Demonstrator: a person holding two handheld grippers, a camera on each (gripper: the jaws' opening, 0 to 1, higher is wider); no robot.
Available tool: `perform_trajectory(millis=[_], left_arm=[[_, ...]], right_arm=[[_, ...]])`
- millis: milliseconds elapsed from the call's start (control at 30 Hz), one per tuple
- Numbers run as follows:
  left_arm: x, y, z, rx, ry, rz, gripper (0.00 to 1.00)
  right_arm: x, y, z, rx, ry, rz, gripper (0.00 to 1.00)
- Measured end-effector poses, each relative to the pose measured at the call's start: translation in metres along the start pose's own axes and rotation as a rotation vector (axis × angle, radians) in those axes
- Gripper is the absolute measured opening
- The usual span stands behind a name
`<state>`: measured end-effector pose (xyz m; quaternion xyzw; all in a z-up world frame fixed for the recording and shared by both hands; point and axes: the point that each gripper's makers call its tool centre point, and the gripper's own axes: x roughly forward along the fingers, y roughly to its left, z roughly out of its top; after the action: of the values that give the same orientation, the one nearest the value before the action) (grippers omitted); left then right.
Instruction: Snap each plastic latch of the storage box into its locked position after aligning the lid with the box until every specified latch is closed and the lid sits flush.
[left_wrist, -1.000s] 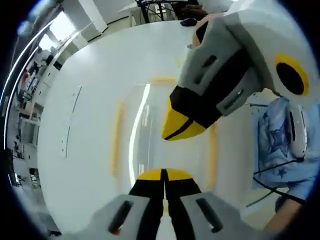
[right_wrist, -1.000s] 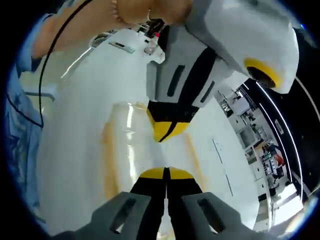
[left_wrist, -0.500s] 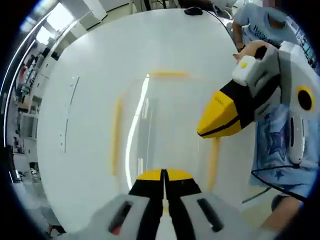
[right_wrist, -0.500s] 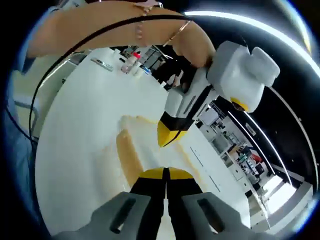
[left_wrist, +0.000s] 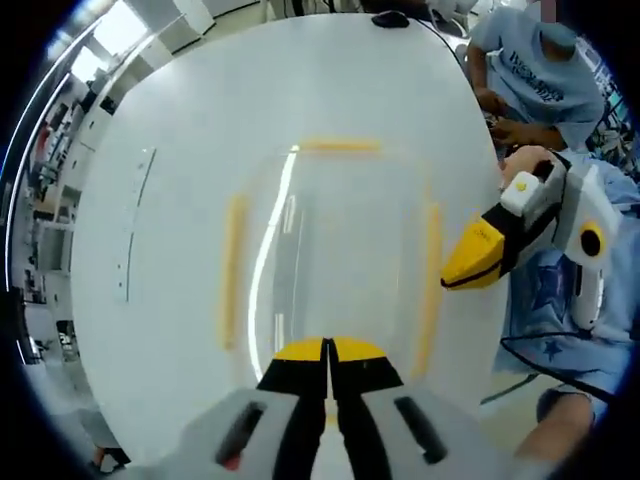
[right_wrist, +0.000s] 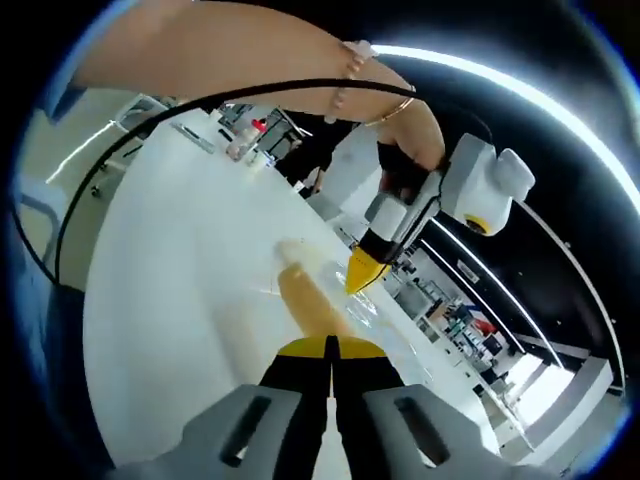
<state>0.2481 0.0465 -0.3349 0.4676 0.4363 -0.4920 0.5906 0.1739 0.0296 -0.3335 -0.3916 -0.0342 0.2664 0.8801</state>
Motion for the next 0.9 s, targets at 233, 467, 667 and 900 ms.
perform_trajectory(millis=[233, 467, 667, 900], left_arm=[[0.0, -0.001, -0.001, 0.002, -0.011, -0.01, 0.0], [0.0, -0.001, -0.001, -0.024, -0.024, -0.01, 0.0], [0.001, -0.001, -0.001, 0.004, 0.002, 0.009, 0.0], [0.002, -0.003, 0.001, 0.038, 0.029, 0.029, 0.0]], right_arm=[[0.003, 0.013, -0.008, 0.013, 0.019, -0.056, 0.0], [0.005, 0.01, -0.005, -0.119, 0.129, -0.135, 0.0], [0.007, 0.009, -0.002, -0.12, 0.16, -0.146, 0.0], [-0.022, -0.033, -0.027, -0.152, 0.172, -0.16, 0.0]])
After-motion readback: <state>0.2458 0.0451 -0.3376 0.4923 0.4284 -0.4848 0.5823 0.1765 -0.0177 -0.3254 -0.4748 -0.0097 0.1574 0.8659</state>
